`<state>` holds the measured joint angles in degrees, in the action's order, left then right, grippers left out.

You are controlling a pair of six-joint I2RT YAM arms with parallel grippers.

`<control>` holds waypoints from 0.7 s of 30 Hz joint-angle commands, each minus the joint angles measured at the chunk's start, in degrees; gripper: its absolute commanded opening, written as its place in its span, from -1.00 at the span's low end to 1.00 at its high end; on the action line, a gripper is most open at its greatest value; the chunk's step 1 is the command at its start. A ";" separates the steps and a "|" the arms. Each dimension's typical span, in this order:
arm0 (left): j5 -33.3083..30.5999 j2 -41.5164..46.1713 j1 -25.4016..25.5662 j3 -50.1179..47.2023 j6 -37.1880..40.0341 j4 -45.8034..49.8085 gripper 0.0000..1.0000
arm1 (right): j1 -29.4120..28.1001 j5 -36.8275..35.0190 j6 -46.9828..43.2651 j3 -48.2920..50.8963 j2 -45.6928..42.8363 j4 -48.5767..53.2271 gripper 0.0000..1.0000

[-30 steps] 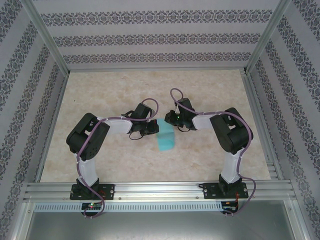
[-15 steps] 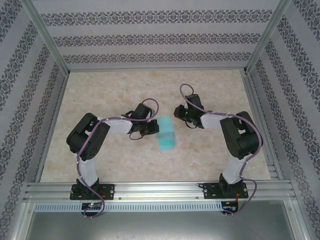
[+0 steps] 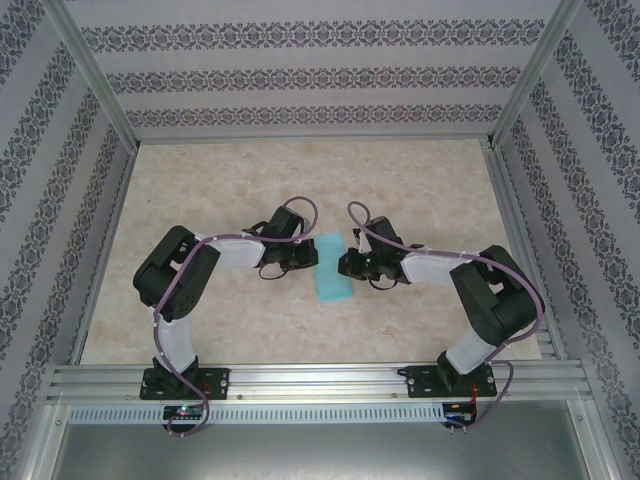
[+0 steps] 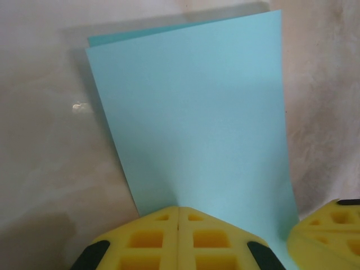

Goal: Fold a paper plane with a square sheet of paper (pick it up from the middle)
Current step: Fold the square sheet of paper in half at the center of the table.

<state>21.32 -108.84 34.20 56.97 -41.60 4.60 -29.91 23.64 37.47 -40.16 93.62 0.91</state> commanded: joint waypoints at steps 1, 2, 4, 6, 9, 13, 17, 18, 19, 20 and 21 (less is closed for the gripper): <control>-7.75 -6.89 0.74 -3.70 1.53 11.60 -0.96 | -0.55 1.03 0.33 0.17 1.02 -0.72 -0.80; -7.75 -6.79 0.81 -3.71 1.49 11.65 -0.96 | -0.88 0.60 0.32 0.26 1.24 -0.47 -0.80; -7.91 -6.75 0.88 -3.71 1.48 11.66 -0.97 | -1.37 -0.26 0.23 0.60 1.22 -0.27 -0.80; -7.91 -6.85 0.92 -3.75 1.50 11.66 -0.97 | -1.55 -0.50 0.24 1.00 1.38 -0.12 -0.80; -7.98 -6.92 0.96 -3.47 1.48 11.91 -0.97 | -1.55 -1.20 0.15 1.66 1.15 0.32 -0.80; -8.32 -6.92 0.96 -3.48 1.36 11.92 -0.97 | -2.24 -2.07 -0.33 3.10 0.71 1.36 -0.79; -8.66 -6.96 0.96 -3.57 1.52 12.01 -0.97 | -2.34 -2.59 -0.73 6.46 -0.72 2.34 -0.79; -8.71 -7.00 0.98 -3.62 1.50 12.02 -0.97 | -2.38 -2.59 -0.81 7.43 -1.28 2.66 -0.79; -8.72 -7.00 0.96 -3.57 1.53 12.02 -0.97 | -2.43 -2.46 -0.95 8.23 -1.95 2.92 -0.79; -8.67 -7.00 0.99 -3.66 1.59 12.08 -0.97 | -2.51 -2.16 -1.08 9.17 -2.75 3.16 -0.79; -8.74 -7.00 0.97 -3.58 1.59 12.08 -0.97 | -2.74 -1.79 -1.41 9.91 -3.62 3.45 -0.79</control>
<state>21.30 -108.99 34.26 57.08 -41.60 4.51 -31.53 22.61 37.36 -33.98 91.37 -2.02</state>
